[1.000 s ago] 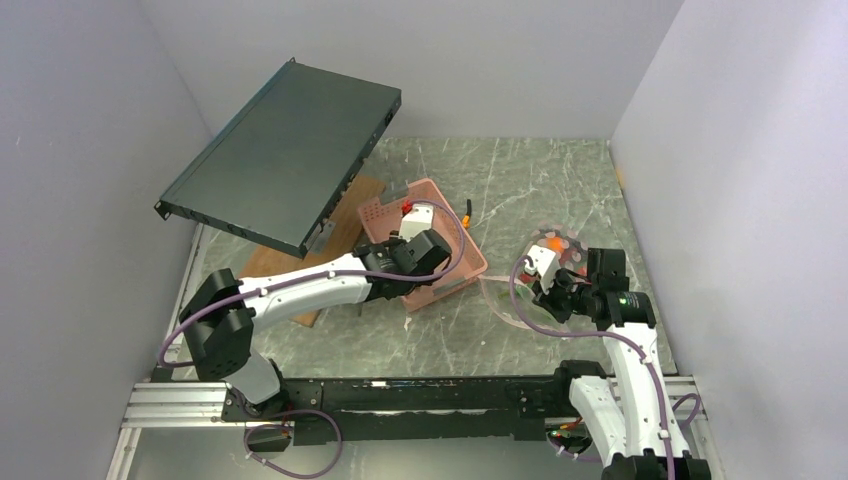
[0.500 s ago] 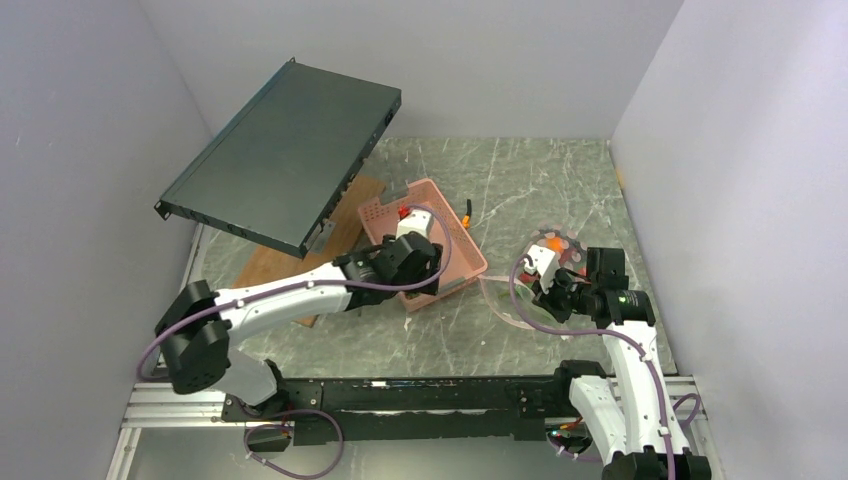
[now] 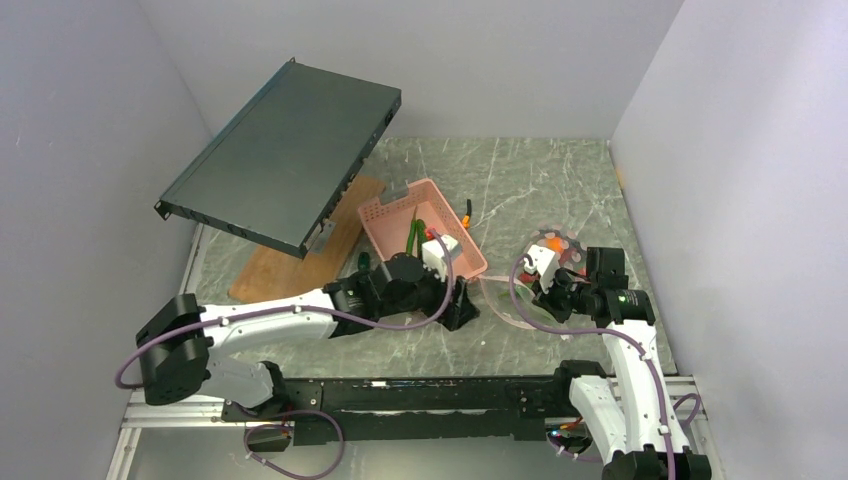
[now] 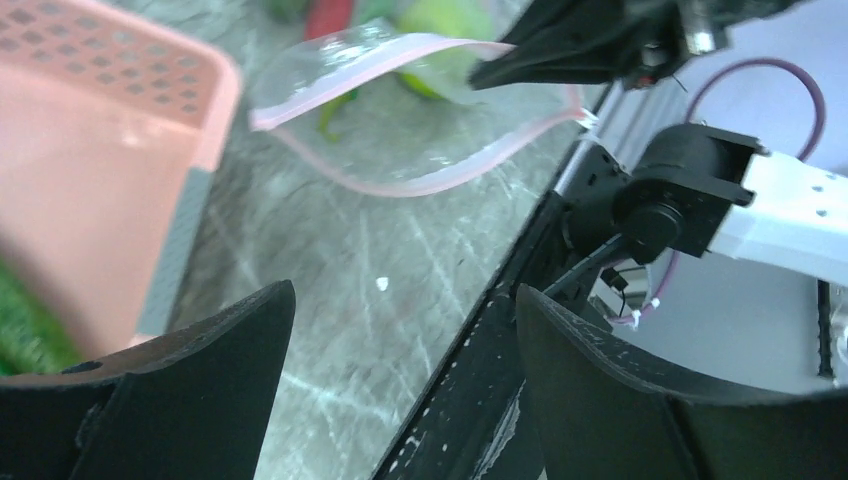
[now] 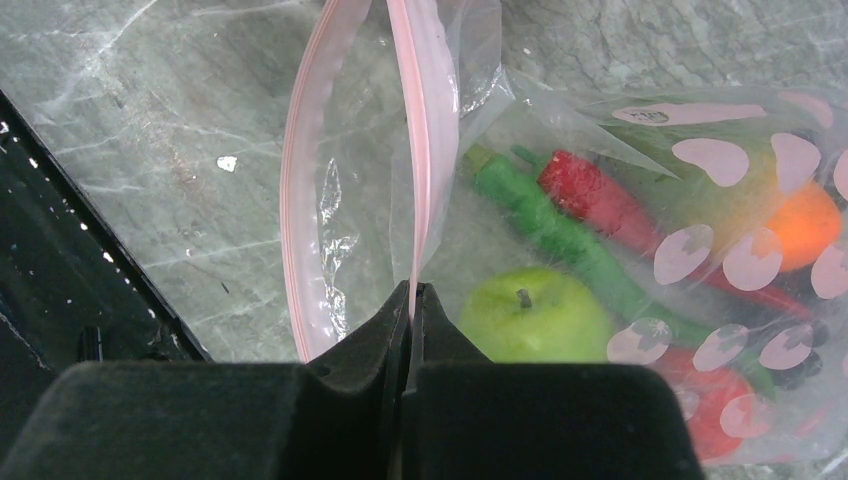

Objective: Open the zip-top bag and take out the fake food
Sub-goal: Place the fake vegetable in the bin, then pick up the fake vegetable from the zipper food storage bag.

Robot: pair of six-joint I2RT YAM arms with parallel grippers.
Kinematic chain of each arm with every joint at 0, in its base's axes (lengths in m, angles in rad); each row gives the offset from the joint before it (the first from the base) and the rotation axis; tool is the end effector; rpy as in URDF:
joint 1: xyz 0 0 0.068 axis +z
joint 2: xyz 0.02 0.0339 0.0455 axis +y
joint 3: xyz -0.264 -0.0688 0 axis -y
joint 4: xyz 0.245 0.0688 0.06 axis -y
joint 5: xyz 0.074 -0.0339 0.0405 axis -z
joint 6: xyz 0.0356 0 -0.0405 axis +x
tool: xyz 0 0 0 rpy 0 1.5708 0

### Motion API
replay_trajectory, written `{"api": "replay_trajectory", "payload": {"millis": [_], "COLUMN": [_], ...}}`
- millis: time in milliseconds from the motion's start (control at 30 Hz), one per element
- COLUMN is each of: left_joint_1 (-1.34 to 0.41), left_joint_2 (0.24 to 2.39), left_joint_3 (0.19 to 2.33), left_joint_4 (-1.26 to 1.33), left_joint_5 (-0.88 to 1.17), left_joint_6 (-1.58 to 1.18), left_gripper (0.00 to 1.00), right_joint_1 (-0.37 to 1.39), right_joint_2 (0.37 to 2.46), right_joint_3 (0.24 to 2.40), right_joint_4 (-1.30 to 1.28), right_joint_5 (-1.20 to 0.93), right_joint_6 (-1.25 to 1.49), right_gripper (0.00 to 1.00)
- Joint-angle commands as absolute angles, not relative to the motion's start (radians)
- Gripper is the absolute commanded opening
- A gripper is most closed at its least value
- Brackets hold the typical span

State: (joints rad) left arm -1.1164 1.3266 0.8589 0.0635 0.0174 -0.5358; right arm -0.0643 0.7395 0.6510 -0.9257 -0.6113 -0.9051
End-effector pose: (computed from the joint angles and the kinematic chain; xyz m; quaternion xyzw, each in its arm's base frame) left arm 0.1323 -0.2722 0.2697 0.2435 0.7983 -0.4099 0.3679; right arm 0.1298 0.0121 0.2419 -0.4497 0.8034 0.1339 0.3666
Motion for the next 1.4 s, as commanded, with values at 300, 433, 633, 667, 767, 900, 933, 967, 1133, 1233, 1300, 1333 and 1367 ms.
{"api": "replay_trajectory", "payload": {"millis": [300, 433, 633, 667, 767, 900, 933, 967, 1133, 1233, 1300, 1333, 1367], "left_joint_1": [-1.185, -1.186, -1.186, -1.186, -1.187, -1.188, -1.189, -1.189, -1.19, -1.192, -1.194, -1.196, -1.198], "left_joint_2": [1.58, 1.648, 1.754, 1.77, 1.82, 1.877, 1.886, 1.896, 1.95, 1.976, 1.987, 1.992, 1.998], "left_joint_3": [0.98, 0.99, 0.993, 0.998, 1.031, 1.051, 1.046, 1.042, 1.06, 1.067, 1.064, 1.062, 1.06], "left_joint_4": [0.35, 0.421, 0.587, 0.604, 0.626, 0.665, 0.693, 0.715, 0.744, 0.753, 0.764, 0.769, 0.772], "left_joint_5": [0.088, 0.077, 0.05, 0.041, 0.027, 0.004, 0.003, -0.025, -0.046, -0.043, -0.033, -0.027, -0.024], "left_joint_6": [-0.174, -0.093, -0.02, -0.013, 0.038, 0.068, 0.077, 0.082, 0.109, 0.118, 0.124, 0.131, 0.136], "left_gripper": [0.81, 0.77, 0.7, 0.7, 0.67, 0.63, 0.62, 0.62, 0.57, 0.52, 0.49, 0.48, 0.48], "right_joint_1": [-0.072, -0.073, -0.074, -0.073, -0.073, -0.074, -0.073, -0.074, -0.073, -0.074, -0.074, -0.074, -0.074], "right_joint_2": [0.726, 0.726, 0.727, 0.727, 0.731, 0.733, 0.733, 0.733, 0.73, 0.729, 0.728, 0.729, 0.73], "right_joint_3": [0.663, 0.665, 0.665, 0.666, 0.666, 0.666, 0.666, 0.667, 0.667, 0.668, 0.667, 0.667, 0.667], "right_joint_4": [-0.918, -0.919, -0.923, -0.923, -0.926, -0.928, -0.929, -0.93, -0.934, -0.935, -0.935, -0.935, -0.935], "right_joint_5": [-0.647, -0.652, -0.656, -0.657, -0.658, -0.66, -0.661, -0.661, -0.665, -0.666, -0.667, -0.667, -0.667], "right_joint_6": [-0.916, -0.919, -0.923, -0.923, -0.926, -0.929, -0.93, -0.93, -0.935, -0.935, -0.935, -0.935, -0.935], "right_gripper": [0.0, 0.0, 0.0, 0.0, 0.0, 0.0, 0.0, 0.0, 0.0, 0.0, 0.0, 0.0, 0.0]}}
